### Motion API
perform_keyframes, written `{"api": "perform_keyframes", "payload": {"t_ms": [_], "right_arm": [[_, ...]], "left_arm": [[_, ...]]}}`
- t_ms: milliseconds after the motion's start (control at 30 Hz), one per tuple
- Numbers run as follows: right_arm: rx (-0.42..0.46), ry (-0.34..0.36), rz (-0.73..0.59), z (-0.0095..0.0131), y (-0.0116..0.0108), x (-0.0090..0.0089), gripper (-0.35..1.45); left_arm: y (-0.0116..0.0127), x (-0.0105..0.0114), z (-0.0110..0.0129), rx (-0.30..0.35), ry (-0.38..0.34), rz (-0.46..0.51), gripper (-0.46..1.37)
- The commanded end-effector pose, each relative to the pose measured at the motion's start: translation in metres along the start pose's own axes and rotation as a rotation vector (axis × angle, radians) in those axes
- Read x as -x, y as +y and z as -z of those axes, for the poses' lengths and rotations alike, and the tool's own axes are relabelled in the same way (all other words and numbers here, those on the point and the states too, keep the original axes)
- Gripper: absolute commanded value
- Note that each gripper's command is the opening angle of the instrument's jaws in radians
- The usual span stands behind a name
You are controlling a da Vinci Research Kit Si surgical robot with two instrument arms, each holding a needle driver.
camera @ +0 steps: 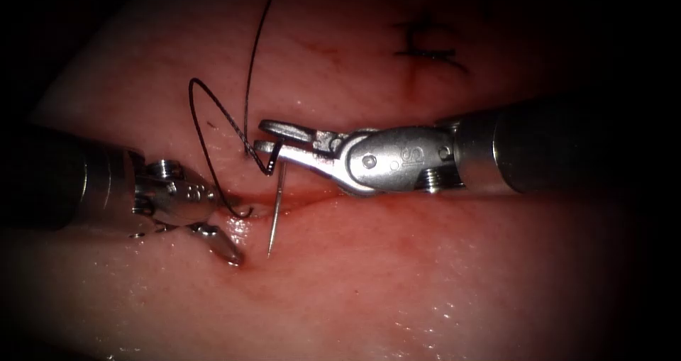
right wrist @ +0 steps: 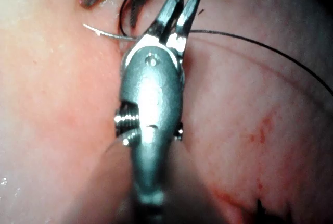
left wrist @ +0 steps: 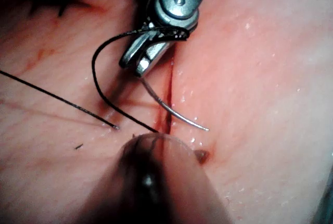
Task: Wound Closure
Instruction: Insert left grippers into wound and widen opening
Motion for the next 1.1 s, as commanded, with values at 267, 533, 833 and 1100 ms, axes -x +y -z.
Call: {"api": "perform_keyframes", "payload": {"t_ms": [267,533,833,1100], "right_arm": [[0.006,-0.001,0.003,-0.0001,0.0001,-0.0003,-0.35],[0.004,-0.004,0.012,-0.0001,0.0003,-0.0012,-0.35],[0.006,0.017,0.029,0.0009,0.0009,-0.004,-0.35],[0.009,0.017,0.038,0.0015,0.0009,-0.0044,-0.35]], "left_arm": [[0.0004,-0.0003,0.0009,0.005,0.011,0.005,0.87],[0.0002,-0.0004,0.0019,0.011,0.025,-0.004,0.86],[-0.0007,-0.0009,0.003,0.032,0.072,-0.019,0.23],[-0.002,-0.002,0.0035,0.123,0.152,0.007,-0.16]]}}
